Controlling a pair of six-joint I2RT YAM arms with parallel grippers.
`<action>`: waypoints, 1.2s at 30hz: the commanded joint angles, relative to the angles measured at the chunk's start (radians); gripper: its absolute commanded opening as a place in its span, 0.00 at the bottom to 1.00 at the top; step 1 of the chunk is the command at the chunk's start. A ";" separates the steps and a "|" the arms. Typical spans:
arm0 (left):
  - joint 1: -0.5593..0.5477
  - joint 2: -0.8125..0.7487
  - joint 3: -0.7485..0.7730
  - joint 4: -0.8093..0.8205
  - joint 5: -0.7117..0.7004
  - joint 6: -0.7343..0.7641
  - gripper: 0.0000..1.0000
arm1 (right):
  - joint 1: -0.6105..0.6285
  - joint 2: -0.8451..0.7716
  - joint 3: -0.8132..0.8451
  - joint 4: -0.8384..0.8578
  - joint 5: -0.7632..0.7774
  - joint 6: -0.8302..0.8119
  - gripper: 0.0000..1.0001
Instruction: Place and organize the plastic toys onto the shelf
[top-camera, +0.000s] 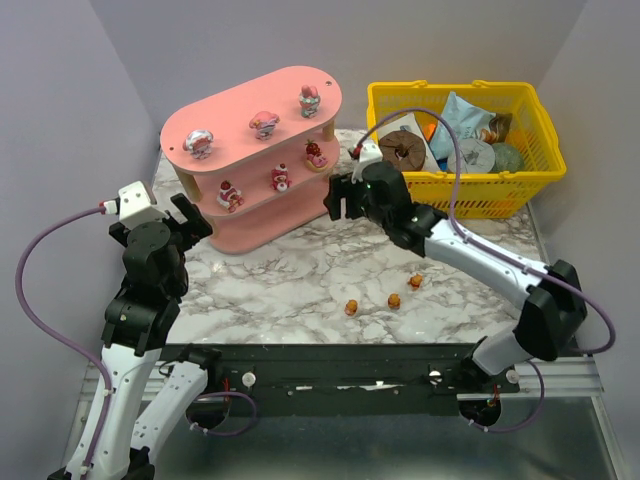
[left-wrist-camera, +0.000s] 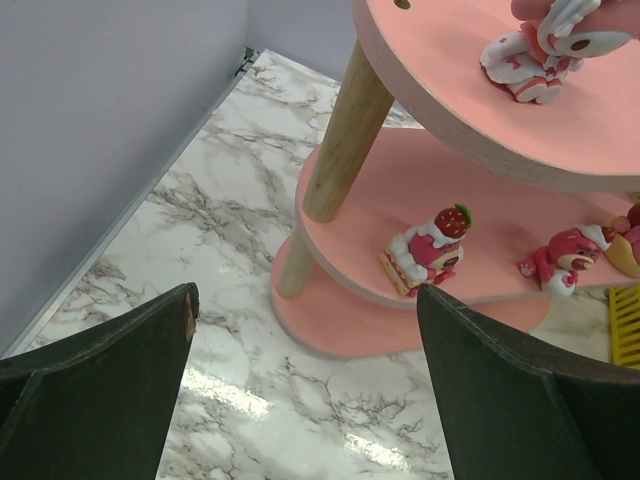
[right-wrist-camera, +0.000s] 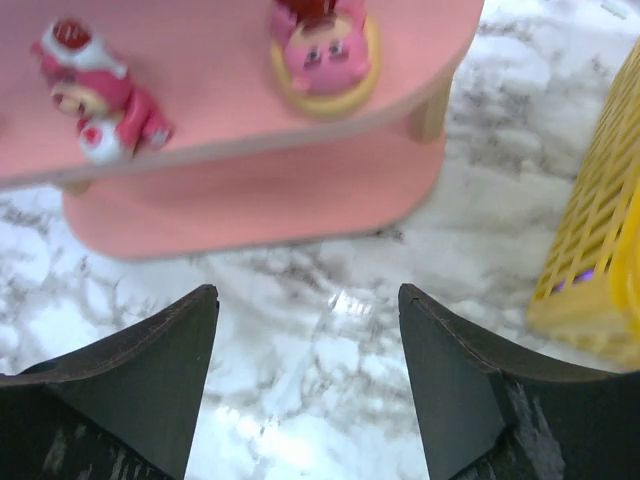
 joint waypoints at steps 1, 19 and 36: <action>0.007 0.007 -0.006 0.010 0.057 -0.013 0.99 | 0.084 -0.120 -0.147 -0.102 0.034 0.161 0.80; -0.007 -0.024 -0.092 0.012 0.135 -0.076 0.99 | 0.522 0.153 -0.138 -0.800 0.602 1.132 0.87; -0.009 -0.047 -0.115 0.010 0.181 -0.076 0.99 | 0.507 0.153 -0.214 -0.583 0.547 1.097 0.72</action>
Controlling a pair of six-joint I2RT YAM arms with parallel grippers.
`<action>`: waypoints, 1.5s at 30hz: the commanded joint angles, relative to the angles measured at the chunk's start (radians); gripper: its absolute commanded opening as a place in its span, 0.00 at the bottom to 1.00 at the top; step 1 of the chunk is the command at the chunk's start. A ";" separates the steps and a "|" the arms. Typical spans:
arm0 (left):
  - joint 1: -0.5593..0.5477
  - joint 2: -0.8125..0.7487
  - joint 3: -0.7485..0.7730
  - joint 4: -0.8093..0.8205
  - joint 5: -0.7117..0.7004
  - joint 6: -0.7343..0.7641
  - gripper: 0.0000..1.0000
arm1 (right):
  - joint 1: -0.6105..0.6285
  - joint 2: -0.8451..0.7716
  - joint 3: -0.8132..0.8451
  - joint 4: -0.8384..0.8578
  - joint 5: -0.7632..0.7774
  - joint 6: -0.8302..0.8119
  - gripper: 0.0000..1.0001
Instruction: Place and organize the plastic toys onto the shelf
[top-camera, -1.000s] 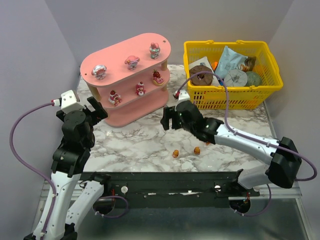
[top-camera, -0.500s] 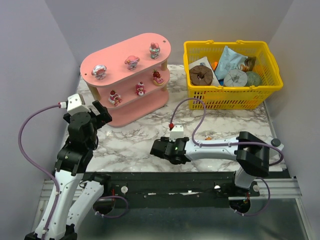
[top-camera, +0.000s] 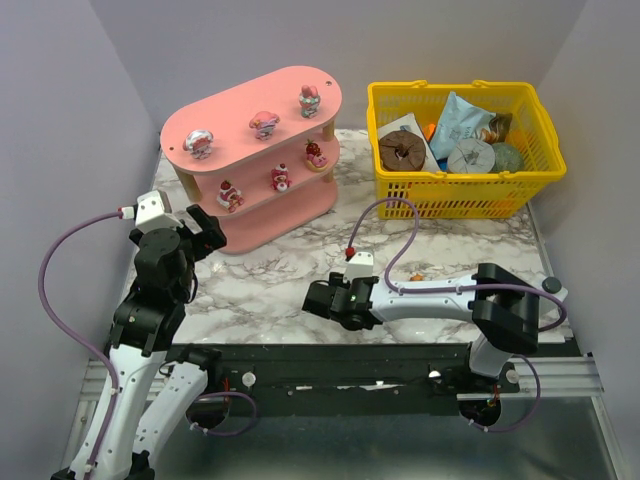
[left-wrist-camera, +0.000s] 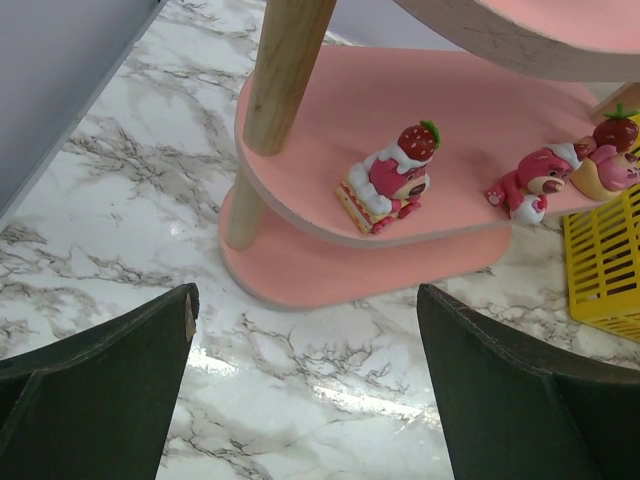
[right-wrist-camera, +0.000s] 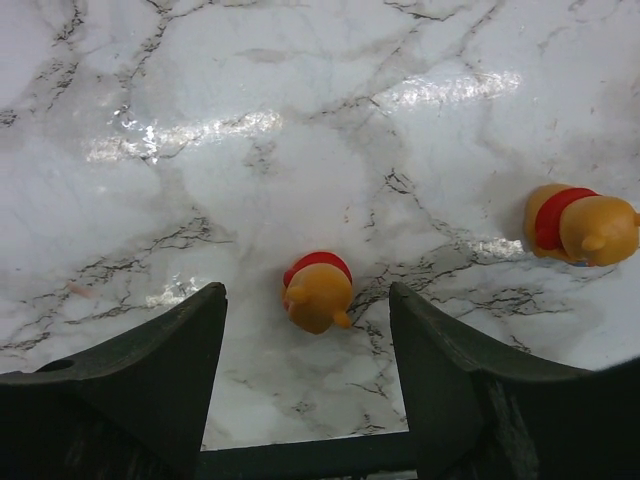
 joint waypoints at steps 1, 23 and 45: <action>-0.004 -0.005 -0.007 0.011 0.027 -0.005 0.99 | -0.021 0.002 -0.029 0.092 0.027 0.012 0.70; -0.004 0.010 -0.007 0.002 0.010 0.005 0.99 | -0.053 0.031 -0.078 0.300 -0.074 -0.213 0.07; -0.001 0.038 -0.001 -0.001 -0.029 0.024 0.99 | -0.271 0.207 0.080 0.649 -0.627 -1.134 0.25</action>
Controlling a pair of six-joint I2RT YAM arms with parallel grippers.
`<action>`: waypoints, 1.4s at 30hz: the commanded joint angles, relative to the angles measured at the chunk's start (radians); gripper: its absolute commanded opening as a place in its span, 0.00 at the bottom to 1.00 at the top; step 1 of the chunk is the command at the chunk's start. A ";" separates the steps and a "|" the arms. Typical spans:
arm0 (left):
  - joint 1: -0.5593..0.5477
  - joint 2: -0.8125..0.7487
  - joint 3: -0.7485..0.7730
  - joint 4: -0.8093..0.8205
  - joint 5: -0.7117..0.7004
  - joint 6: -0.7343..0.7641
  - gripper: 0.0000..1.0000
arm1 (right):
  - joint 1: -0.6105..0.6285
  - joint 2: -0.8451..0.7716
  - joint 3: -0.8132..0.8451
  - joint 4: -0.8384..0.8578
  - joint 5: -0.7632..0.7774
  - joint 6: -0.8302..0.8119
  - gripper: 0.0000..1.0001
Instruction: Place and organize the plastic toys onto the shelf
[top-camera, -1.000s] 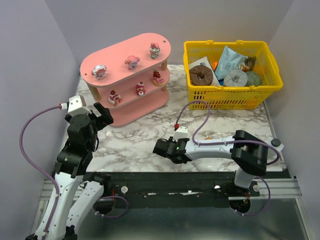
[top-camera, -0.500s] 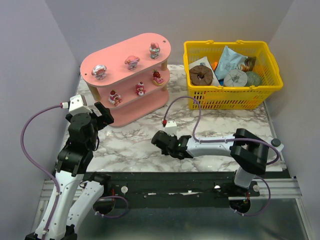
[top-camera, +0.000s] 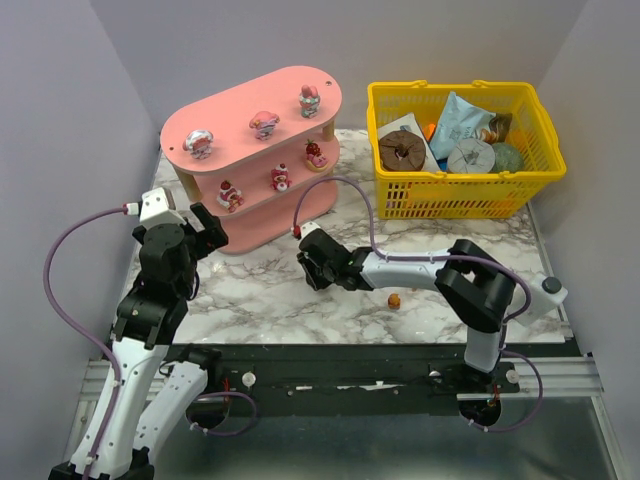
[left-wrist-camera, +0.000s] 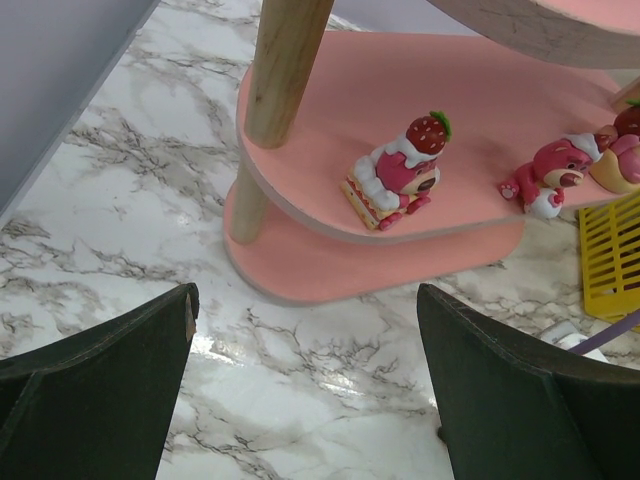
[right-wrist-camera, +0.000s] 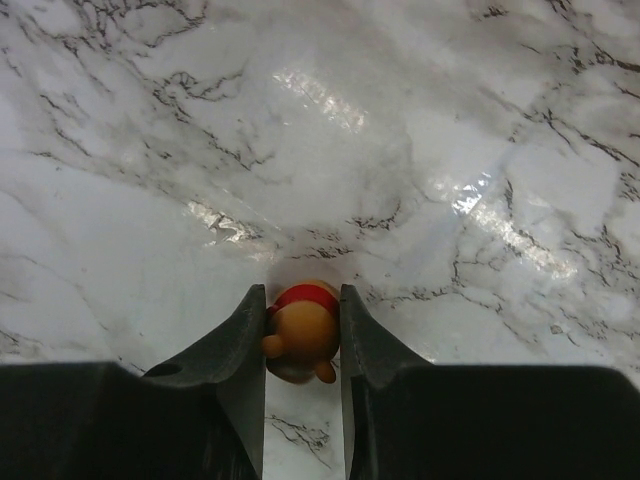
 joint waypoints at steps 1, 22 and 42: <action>-0.002 0.010 -0.002 0.002 -0.025 0.015 0.99 | -0.018 0.039 0.029 0.006 -0.119 -0.122 0.27; 0.005 0.008 -0.009 0.005 -0.010 0.018 0.99 | 0.000 -0.039 -0.124 0.189 0.039 0.104 0.84; 0.012 0.011 -0.010 0.005 -0.011 0.016 0.99 | 0.112 0.023 -0.089 0.069 0.369 0.333 0.52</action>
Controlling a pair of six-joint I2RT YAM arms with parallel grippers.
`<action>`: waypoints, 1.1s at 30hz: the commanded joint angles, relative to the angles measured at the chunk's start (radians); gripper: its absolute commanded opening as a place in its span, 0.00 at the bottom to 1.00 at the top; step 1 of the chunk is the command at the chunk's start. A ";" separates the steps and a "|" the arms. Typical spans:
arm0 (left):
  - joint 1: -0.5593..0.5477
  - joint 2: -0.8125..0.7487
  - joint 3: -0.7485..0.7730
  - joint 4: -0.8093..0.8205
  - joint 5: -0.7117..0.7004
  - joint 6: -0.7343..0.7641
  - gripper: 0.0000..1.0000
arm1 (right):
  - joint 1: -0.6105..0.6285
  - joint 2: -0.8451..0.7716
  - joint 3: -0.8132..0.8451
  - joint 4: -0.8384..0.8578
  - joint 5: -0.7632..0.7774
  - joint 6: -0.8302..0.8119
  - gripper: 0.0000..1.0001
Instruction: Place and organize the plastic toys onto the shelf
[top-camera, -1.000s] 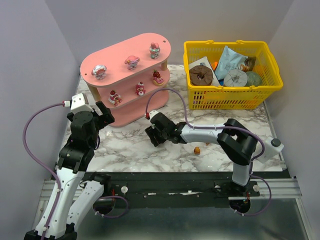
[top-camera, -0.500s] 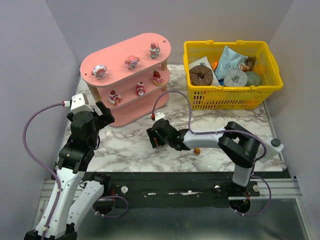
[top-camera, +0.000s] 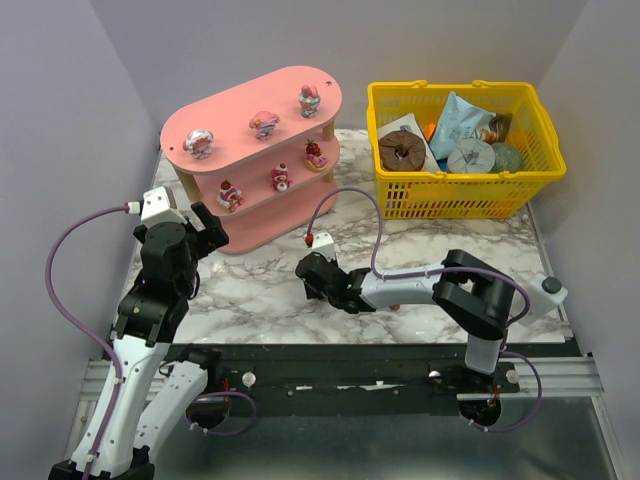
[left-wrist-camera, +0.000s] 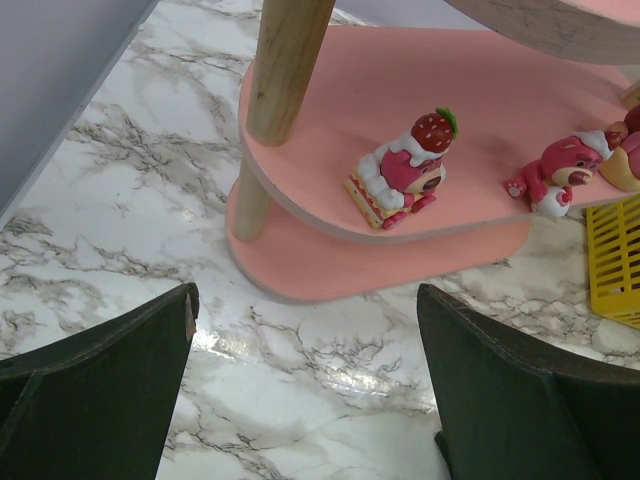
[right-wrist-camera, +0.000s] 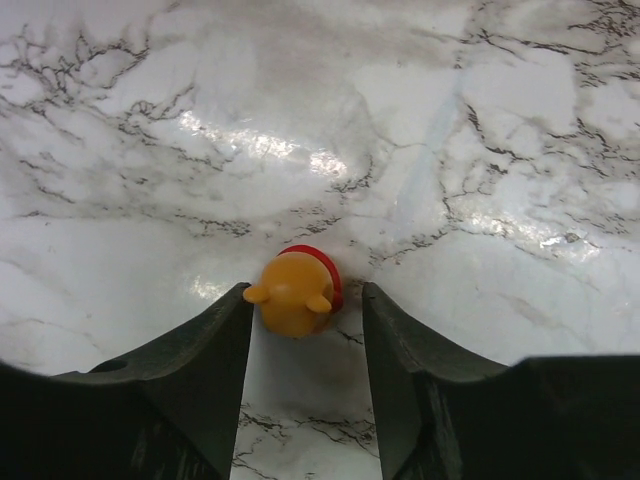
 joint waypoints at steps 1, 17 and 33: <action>0.008 -0.003 -0.010 0.006 -0.010 0.012 0.99 | 0.006 0.051 0.029 -0.063 0.072 0.046 0.52; 0.009 -0.001 -0.010 0.006 -0.007 0.013 0.99 | -0.007 0.081 0.094 0.085 0.035 -0.156 0.19; 0.014 0.002 -0.008 0.006 -0.010 0.013 0.99 | -0.190 0.156 0.242 0.349 -0.270 -0.443 0.20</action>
